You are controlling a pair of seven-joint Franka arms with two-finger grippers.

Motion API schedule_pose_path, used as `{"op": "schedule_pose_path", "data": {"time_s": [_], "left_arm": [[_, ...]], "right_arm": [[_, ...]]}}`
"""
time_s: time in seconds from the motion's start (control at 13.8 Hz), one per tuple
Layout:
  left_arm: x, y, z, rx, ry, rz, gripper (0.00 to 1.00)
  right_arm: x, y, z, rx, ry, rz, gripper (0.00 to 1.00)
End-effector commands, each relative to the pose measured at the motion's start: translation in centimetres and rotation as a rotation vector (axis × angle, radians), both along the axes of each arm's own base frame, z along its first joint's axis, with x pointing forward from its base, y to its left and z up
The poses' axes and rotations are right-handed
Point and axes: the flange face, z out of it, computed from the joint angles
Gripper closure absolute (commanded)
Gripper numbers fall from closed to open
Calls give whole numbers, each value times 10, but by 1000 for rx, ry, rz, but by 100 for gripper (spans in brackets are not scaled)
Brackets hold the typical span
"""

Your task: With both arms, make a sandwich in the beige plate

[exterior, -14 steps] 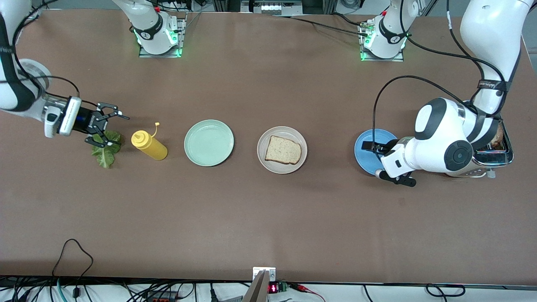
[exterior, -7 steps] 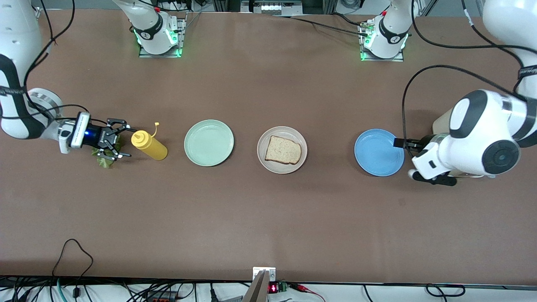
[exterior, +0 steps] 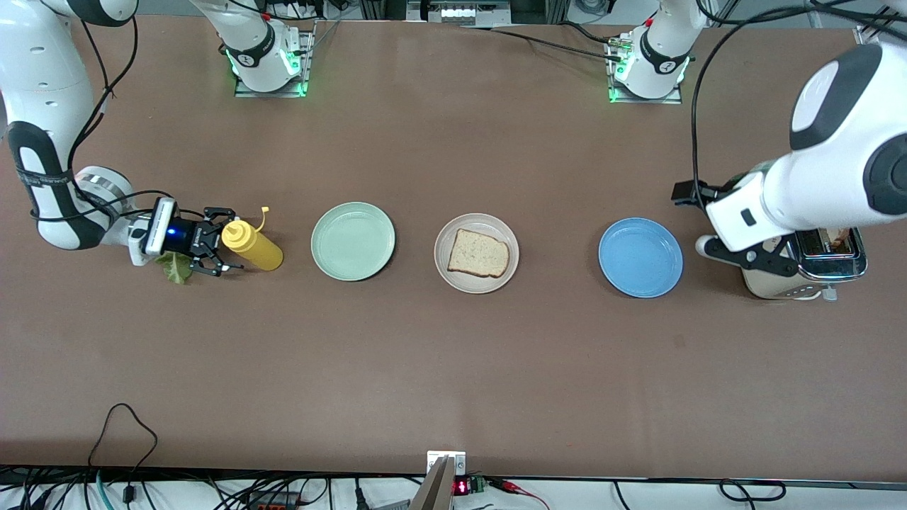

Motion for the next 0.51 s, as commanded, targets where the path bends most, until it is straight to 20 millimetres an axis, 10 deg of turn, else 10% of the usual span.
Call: {"op": "schedule_pose_path", "data": {"time_s": [0.0,0.15,0.44], "left_arm": [[-5,8,29,65,-74,13,0],[-6,42,44,14,-131,119,0],[-48,86,48,-63,-219,254,0]], "right_arm": [[8,18,2,46,-33,6,0],[9,26,2,48,-34,18,0],[10,29,3,49,-37,21,65]]}}
